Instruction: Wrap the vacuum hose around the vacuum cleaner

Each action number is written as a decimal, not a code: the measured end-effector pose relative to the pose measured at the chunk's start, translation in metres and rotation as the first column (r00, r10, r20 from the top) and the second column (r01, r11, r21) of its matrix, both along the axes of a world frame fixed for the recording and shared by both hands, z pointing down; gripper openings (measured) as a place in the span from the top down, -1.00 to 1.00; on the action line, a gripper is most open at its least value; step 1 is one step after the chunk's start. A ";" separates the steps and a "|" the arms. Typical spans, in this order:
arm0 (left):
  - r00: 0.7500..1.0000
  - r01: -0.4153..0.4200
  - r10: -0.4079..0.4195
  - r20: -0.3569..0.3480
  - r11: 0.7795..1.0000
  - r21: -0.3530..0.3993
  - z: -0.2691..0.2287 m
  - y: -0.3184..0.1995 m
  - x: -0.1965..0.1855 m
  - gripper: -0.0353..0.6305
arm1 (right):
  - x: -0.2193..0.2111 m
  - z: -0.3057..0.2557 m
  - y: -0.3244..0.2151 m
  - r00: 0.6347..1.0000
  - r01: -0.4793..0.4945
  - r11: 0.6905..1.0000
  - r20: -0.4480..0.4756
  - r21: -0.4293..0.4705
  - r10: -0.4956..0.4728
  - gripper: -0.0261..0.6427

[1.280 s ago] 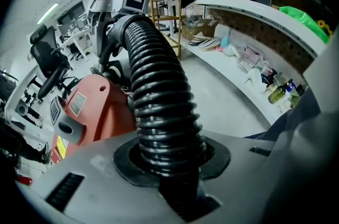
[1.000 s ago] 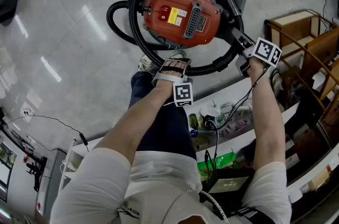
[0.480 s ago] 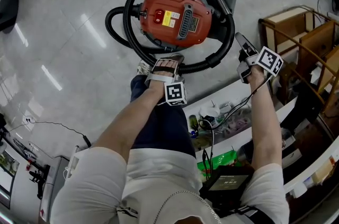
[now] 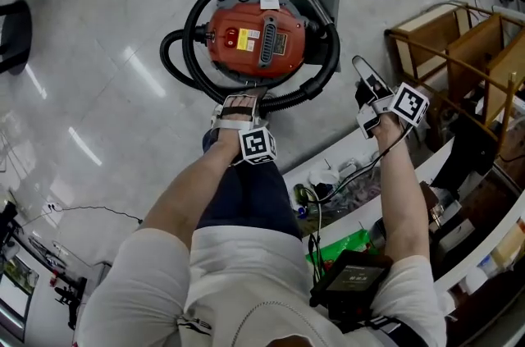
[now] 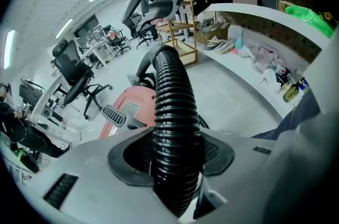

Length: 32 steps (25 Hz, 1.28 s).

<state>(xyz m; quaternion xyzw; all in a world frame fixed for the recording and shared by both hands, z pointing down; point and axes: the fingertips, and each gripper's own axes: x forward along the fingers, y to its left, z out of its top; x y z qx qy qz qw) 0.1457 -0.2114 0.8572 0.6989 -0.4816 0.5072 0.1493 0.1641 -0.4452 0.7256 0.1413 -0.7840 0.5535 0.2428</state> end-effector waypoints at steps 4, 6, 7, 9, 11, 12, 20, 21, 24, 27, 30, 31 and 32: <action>0.999 0.011 -0.010 0.032 1.000 -0.018 -0.009 0.006 -0.003 0.42 | 0.001 -0.017 0.011 0.999 0.006 1.000 0.037 -0.013 -0.005 0.36; 0.999 0.022 -0.022 0.033 1.000 -0.015 -0.017 0.008 -0.003 0.41 | 0.001 -0.027 0.016 0.998 0.011 1.000 0.061 -0.018 -0.010 0.36; 0.999 0.031 -0.030 0.034 0.999 -0.015 -0.020 0.008 -0.004 0.41 | 0.001 -0.032 0.018 0.997 0.014 1.000 0.071 -0.019 -0.012 0.36; 0.998 0.044 -0.043 0.035 0.999 -0.020 -0.026 0.007 -0.008 0.41 | 0.003 -0.040 0.022 0.996 0.010 1.000 0.086 -0.025 -0.008 0.36; 0.998 0.042 -0.041 0.042 0.999 -0.030 -0.027 0.008 -0.010 0.41 | 0.007 -0.047 0.026 0.996 0.008 1.000 0.094 -0.027 -0.005 0.36; 0.998 0.036 -0.034 0.053 0.999 -0.036 -0.027 0.009 -0.012 0.41 | 0.009 -0.050 0.027 0.995 0.008 1.000 0.095 -0.025 -0.006 0.36; 0.990 0.024 -0.011 0.140 0.995 -0.093 -0.036 0.022 -0.020 0.39 | 0.022 -0.067 0.042 0.996 0.007 1.000 0.094 -0.029 -0.004 0.36; 0.991 0.028 -0.016 0.130 0.996 -0.090 -0.040 0.026 -0.020 0.39 | 0.023 -0.071 0.044 0.995 0.004 1.000 0.098 -0.030 -0.001 0.36; 0.995 0.058 -0.053 0.082 0.997 -0.057 -0.060 0.032 -0.021 0.39 | 0.022 -0.089 0.049 0.991 -0.021 0.999 0.130 -0.040 0.026 0.36; 0.993 0.112 -0.112 0.036 0.994 0.005 -0.092 0.028 -0.030 0.39 | 0.017 -0.115 0.055 0.984 -0.032 0.999 0.177 -0.033 0.037 0.36; 0.983 0.183 -0.181 -0.031 0.980 0.074 -0.129 0.017 -0.042 0.40 | 0.014 -0.145 0.062 0.978 -0.029 1.000 0.205 0.000 0.028 0.36; 0.978 0.206 -0.201 -0.057 0.974 0.098 -0.143 0.012 -0.047 0.40 | 0.013 -0.155 0.065 0.977 -0.027 1.000 0.210 0.016 0.023 0.36; 0.972 0.230 -0.221 -0.084 0.966 0.121 -0.157 0.007 -0.051 0.40 | 0.012 -0.165 0.069 0.977 -0.023 0.999 0.213 0.033 0.016 0.36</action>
